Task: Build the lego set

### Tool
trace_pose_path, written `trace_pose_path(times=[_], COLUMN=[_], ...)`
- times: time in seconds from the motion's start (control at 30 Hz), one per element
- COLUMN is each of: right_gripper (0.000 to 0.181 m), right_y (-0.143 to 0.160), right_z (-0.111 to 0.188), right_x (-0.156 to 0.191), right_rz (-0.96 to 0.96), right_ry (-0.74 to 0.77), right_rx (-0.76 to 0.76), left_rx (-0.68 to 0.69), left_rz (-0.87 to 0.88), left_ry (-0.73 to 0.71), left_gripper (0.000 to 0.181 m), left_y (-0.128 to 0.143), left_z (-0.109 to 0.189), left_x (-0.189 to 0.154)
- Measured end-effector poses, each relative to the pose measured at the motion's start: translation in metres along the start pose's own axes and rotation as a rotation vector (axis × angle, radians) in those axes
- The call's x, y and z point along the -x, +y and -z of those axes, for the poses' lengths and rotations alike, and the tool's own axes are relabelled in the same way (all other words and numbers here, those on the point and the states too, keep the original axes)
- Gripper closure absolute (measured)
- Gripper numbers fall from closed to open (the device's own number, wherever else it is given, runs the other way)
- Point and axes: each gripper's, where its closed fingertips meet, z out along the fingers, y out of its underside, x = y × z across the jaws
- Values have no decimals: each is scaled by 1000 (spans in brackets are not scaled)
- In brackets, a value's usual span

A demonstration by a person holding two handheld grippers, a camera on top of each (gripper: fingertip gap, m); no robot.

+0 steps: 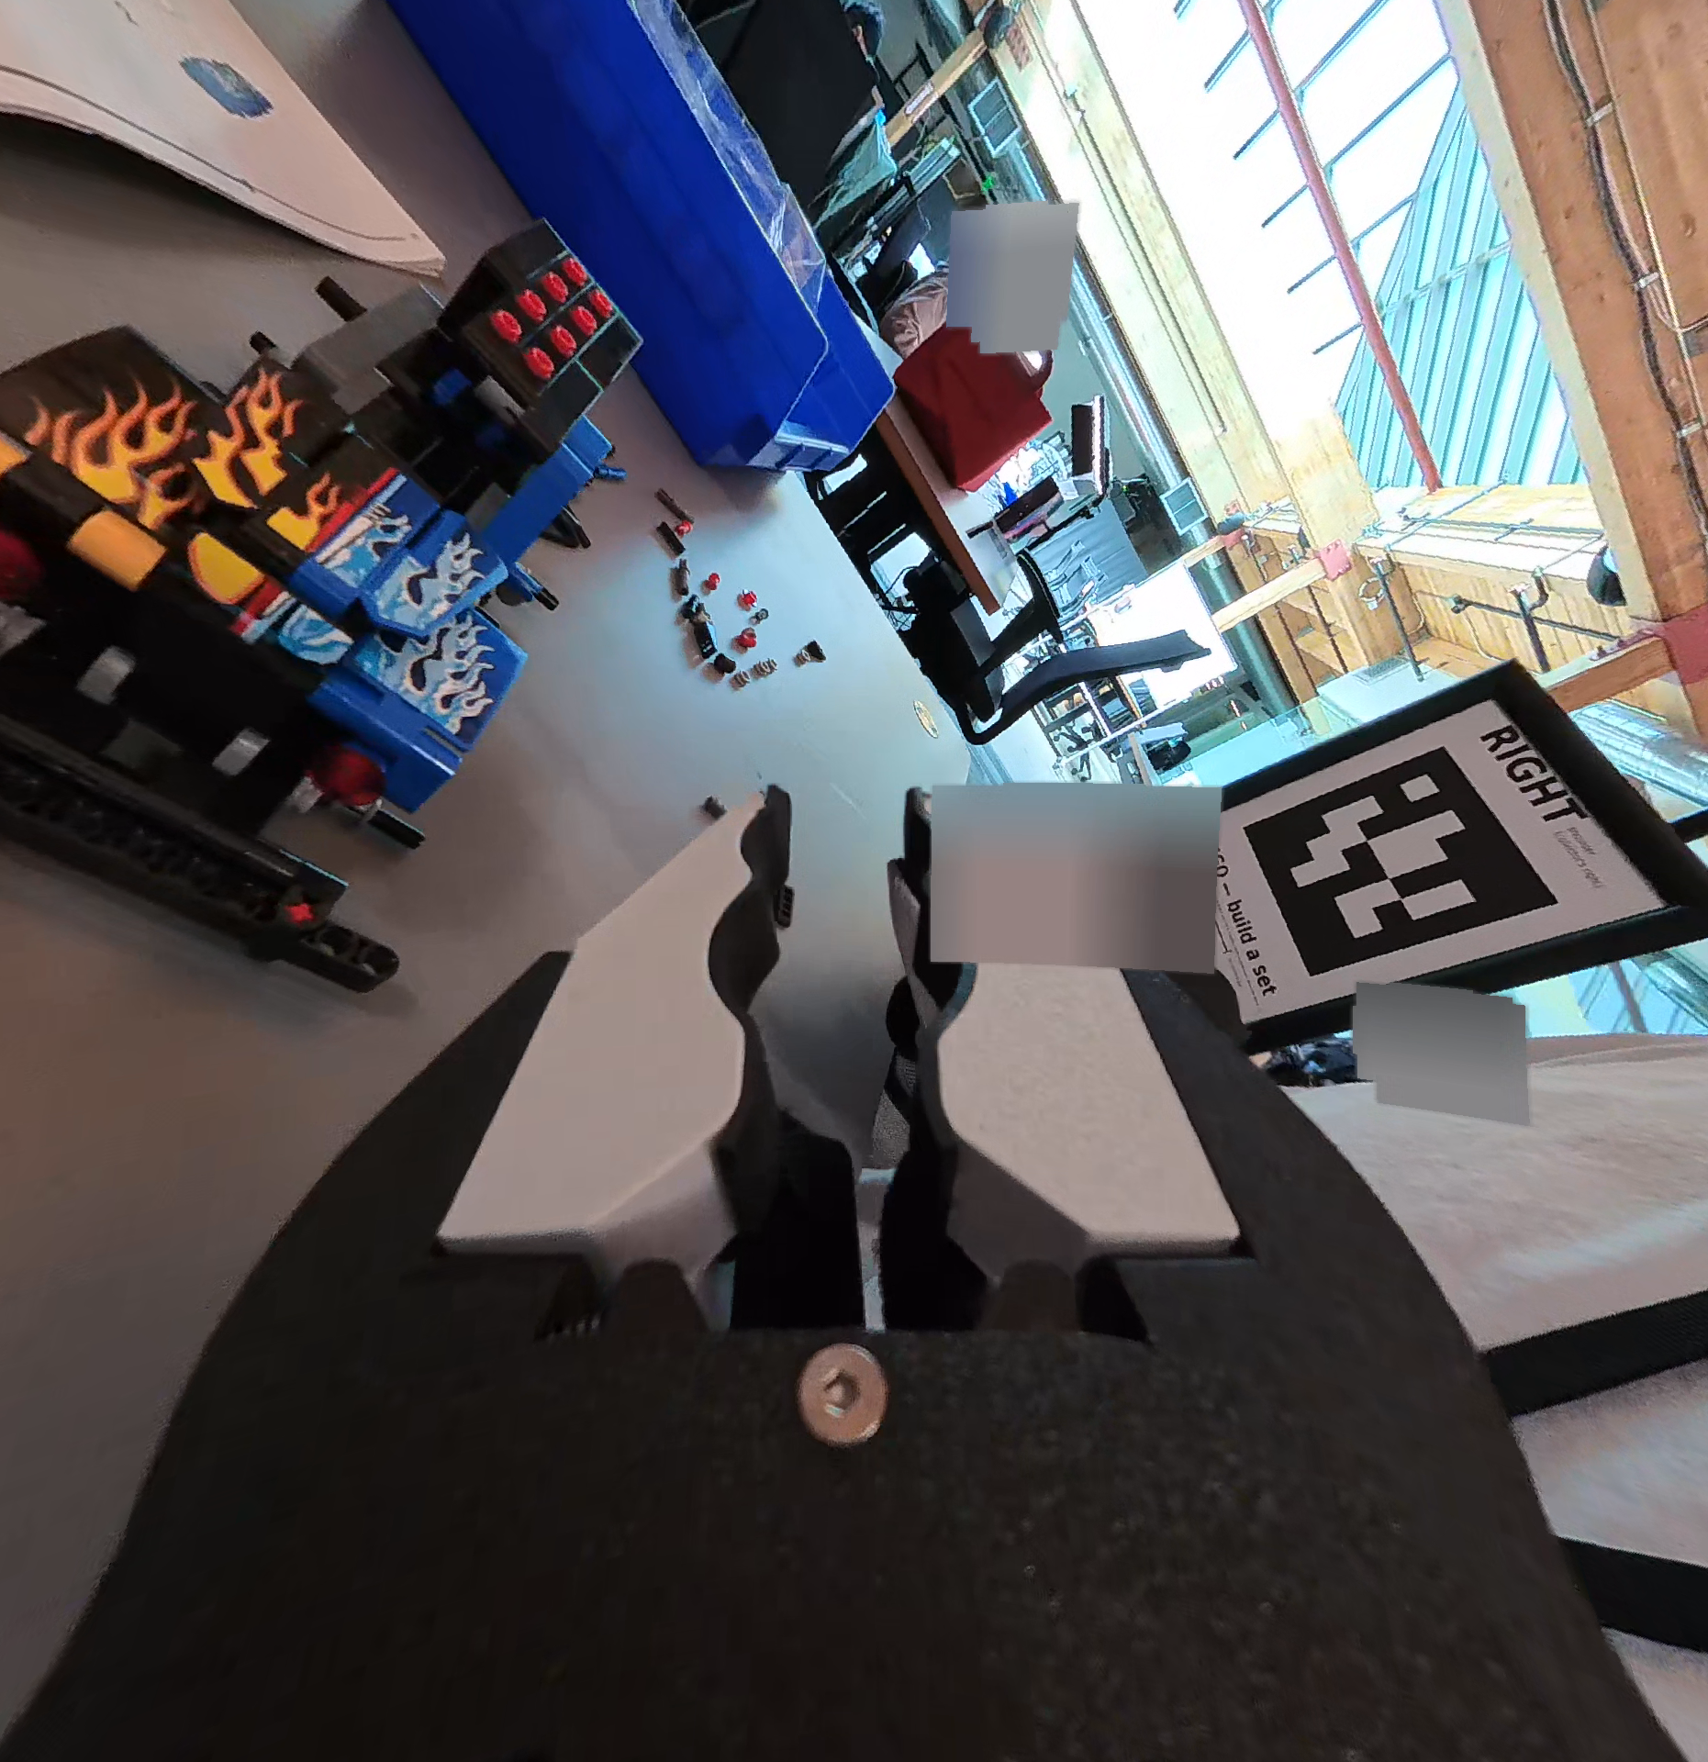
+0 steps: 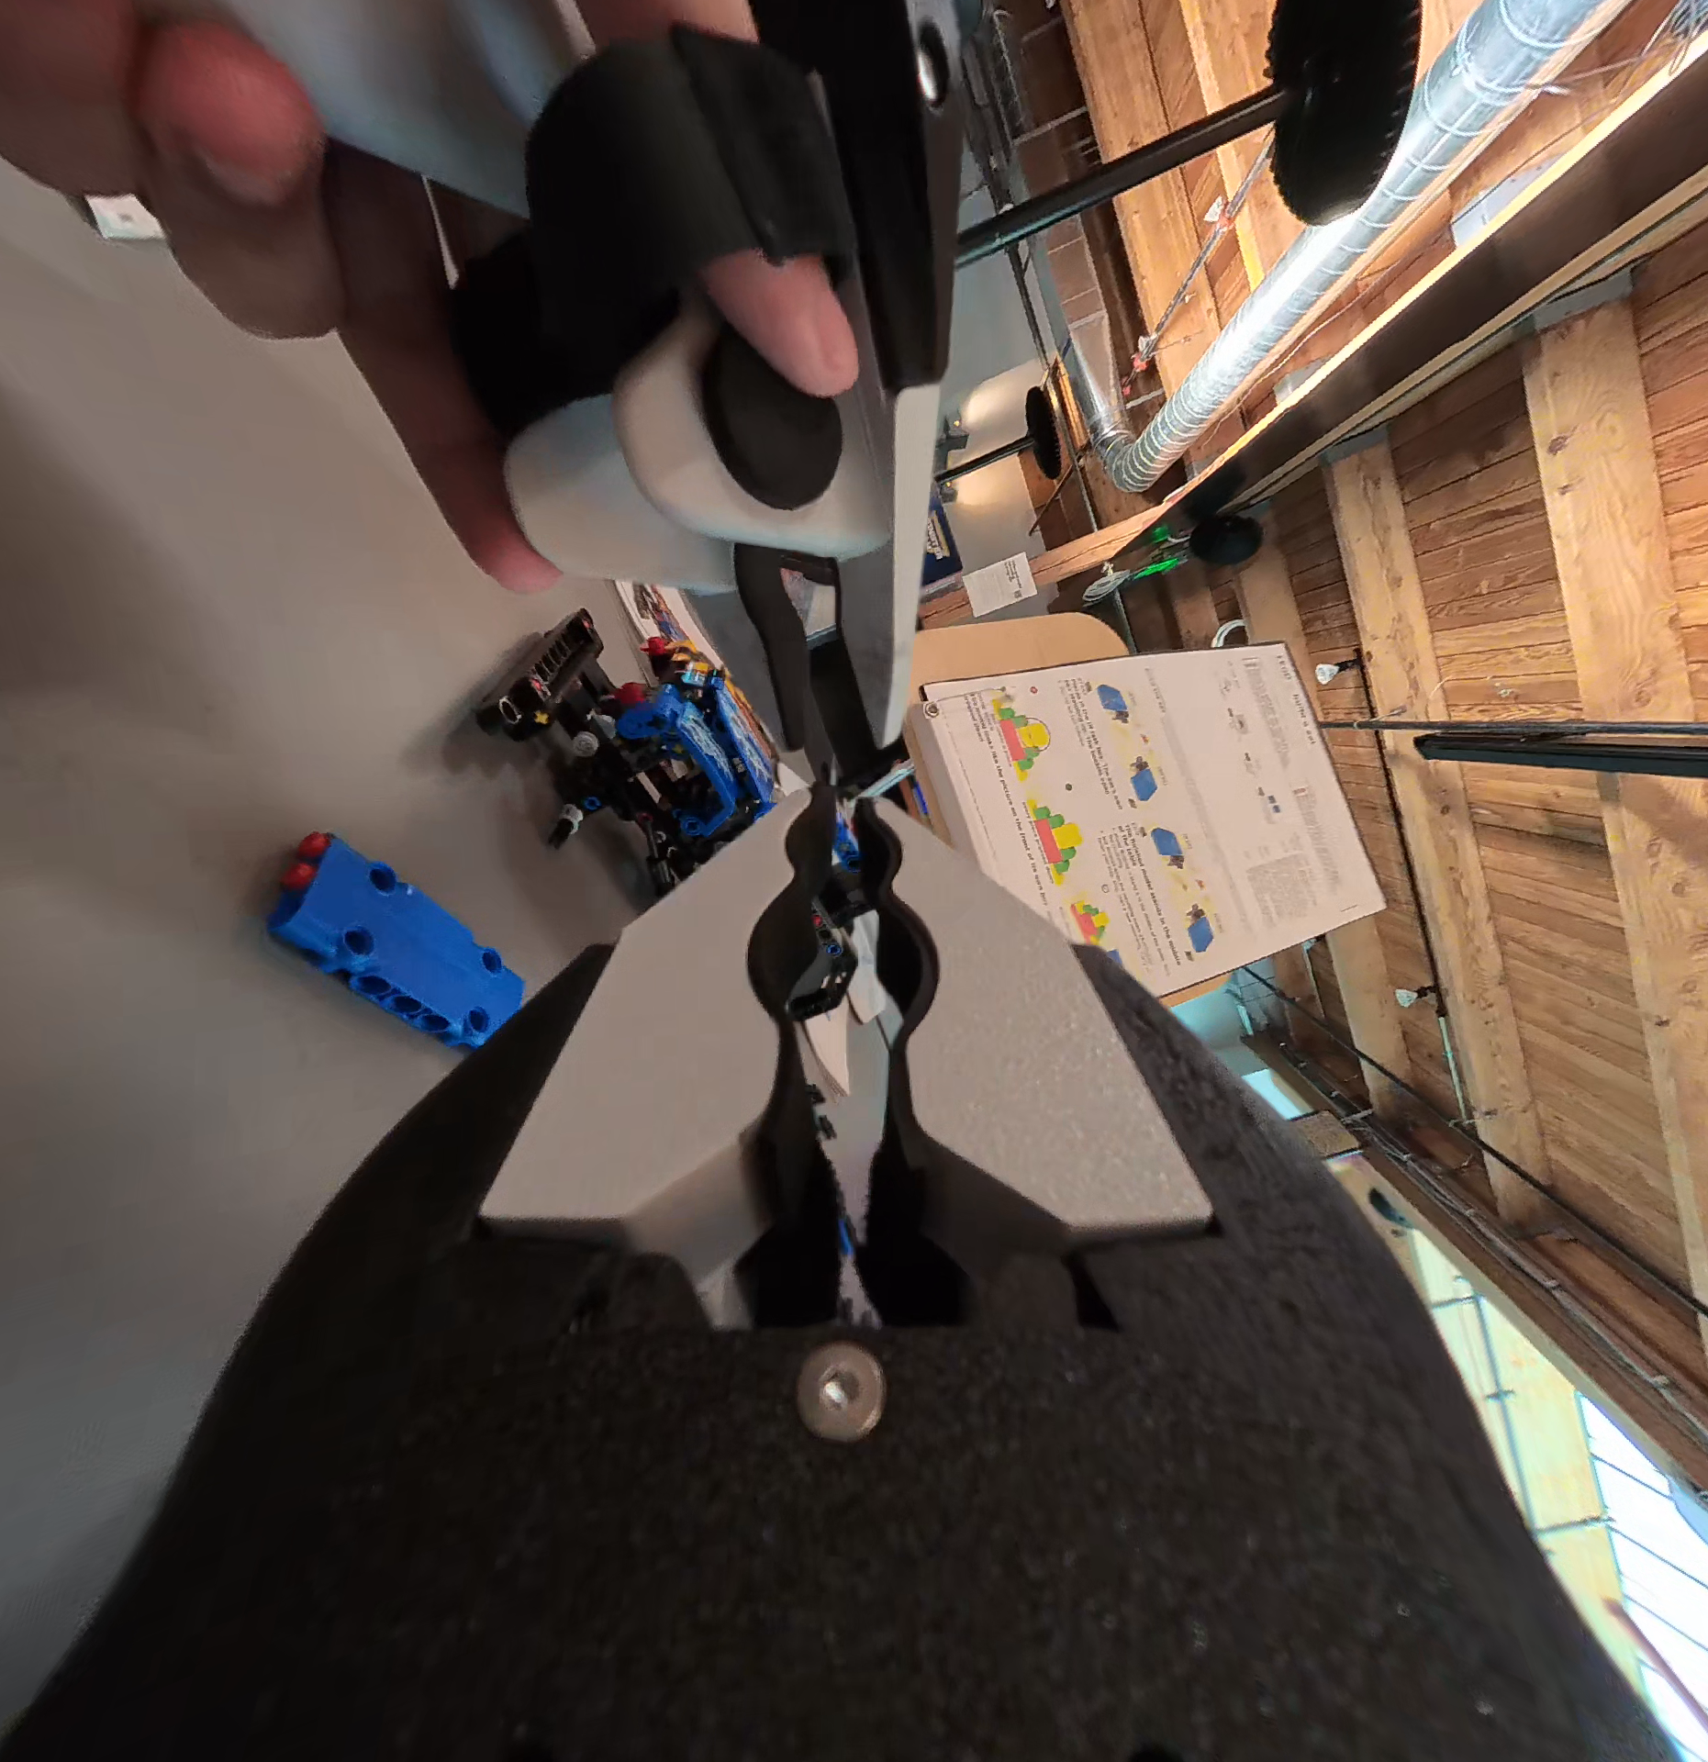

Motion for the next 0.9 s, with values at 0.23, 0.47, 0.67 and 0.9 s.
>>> trace_pose_path(times=[0.23, 0.47, 0.67, 0.9], right_gripper=[178, 178, 165, 148], right_y=[-1, -1, 2, 7], right_z=[1, 0, -3, -4], right_x=[3, 11, 19, 20], right_rz=[12, 15, -155, -353], right_ry=[-10, -39, -141, -225], right_rx=[-3, -4, 11, 35], left_rx=[10, 23, 65, 76], left_rz=[7, -20, -114, -138], left_ry=[13, -14, -49, -36], left_gripper=[174, 181, 181, 181], left_y=[3, 4, 8, 9], left_z=[-5, -5, -5, -4], left_x=[1, 5, 8, 5])
